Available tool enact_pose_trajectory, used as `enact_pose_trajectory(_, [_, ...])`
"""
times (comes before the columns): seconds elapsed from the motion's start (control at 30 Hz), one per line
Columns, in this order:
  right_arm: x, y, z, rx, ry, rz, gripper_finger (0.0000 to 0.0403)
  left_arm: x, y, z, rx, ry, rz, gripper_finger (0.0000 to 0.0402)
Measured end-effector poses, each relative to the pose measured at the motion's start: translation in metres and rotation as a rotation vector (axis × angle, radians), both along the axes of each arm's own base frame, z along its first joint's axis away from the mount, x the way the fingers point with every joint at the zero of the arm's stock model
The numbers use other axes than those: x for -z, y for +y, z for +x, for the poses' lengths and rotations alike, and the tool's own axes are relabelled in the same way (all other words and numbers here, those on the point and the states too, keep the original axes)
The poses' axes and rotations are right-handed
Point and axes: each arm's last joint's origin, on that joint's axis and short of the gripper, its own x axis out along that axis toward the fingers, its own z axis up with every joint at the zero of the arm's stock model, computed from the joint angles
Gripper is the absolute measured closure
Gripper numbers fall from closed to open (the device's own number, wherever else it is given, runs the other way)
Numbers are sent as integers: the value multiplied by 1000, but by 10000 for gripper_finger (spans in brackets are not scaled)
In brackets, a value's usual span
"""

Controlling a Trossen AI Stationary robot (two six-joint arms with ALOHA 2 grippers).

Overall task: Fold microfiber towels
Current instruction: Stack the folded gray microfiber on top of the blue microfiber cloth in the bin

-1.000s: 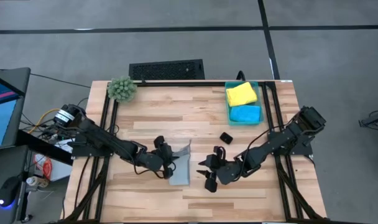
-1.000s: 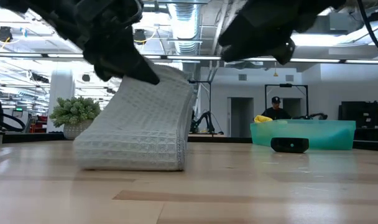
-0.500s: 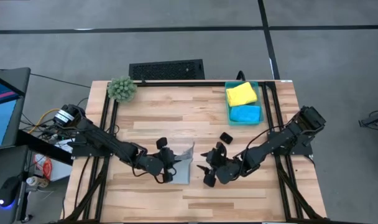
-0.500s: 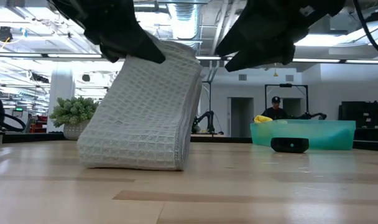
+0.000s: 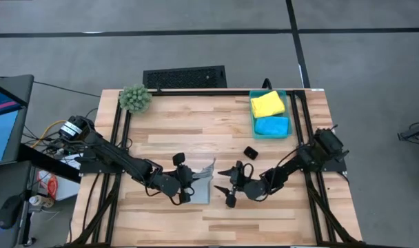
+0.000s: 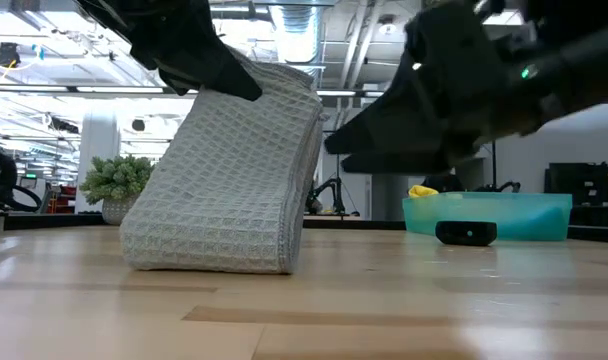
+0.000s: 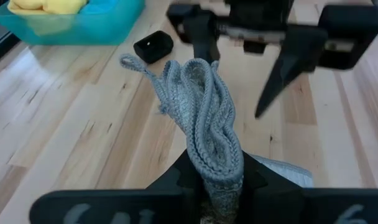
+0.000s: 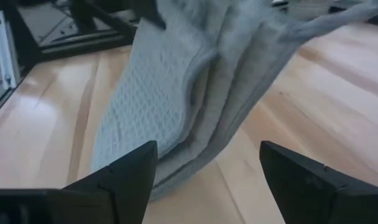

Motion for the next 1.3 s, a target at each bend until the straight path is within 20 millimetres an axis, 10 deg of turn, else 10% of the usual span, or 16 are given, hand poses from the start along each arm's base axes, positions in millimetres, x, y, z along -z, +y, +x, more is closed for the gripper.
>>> enact_pose_trajectory(0.37, [29,-37,22,-188,-47,89,74,0,-2,-1,9,1,-2,374])
enact_pose_trajectory(1.03, [7,-62,46,-427,-205,-16,75,-1,-1,0,-8,-15,3,374])
enact_pose_trajectory(1.3, [8,-62,47,-383,-187,30,243,-2,-1,0,-18,-28,7,374])
